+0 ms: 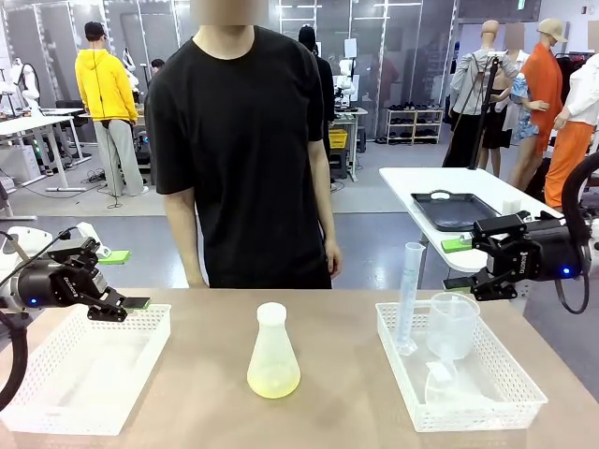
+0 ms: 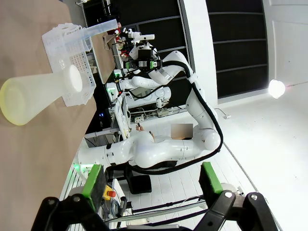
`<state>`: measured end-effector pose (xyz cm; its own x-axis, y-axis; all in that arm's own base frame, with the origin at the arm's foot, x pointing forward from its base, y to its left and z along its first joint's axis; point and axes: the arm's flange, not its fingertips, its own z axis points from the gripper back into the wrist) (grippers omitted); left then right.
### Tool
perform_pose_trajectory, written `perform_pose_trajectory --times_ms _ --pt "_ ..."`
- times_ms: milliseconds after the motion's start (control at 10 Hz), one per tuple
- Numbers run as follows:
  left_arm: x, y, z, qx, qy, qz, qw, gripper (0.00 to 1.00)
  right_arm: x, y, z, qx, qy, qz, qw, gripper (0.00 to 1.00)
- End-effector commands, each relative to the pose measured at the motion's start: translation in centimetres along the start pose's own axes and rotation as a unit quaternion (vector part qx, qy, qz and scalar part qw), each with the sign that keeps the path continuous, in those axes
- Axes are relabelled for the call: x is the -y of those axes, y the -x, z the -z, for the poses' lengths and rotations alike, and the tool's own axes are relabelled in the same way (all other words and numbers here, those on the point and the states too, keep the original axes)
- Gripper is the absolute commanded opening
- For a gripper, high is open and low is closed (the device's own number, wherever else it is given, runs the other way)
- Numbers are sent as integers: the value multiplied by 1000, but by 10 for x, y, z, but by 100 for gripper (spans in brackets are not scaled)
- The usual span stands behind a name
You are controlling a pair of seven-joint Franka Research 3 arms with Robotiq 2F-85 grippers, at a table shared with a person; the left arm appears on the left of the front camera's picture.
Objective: Prepare the solutions needed for the experiment.
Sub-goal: When the human places the Big flask in the center of the table, pick up the Big flask and place it in the left Organizing basket.
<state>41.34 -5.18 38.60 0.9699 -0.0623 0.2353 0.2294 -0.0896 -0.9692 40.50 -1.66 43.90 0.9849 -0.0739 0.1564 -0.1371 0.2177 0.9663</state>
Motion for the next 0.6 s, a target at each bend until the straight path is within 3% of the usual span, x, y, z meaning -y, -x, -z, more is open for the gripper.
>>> perform_pose_trajectory --times_ms 0,500 --pt "3 -1 1 2 8 3 1000 100 -2 0 -2 1 -2 -2 1000 82" --pt "3 -1 1 2 8 3 1000 100 -2 0 -2 1 -2 -2 1000 82"
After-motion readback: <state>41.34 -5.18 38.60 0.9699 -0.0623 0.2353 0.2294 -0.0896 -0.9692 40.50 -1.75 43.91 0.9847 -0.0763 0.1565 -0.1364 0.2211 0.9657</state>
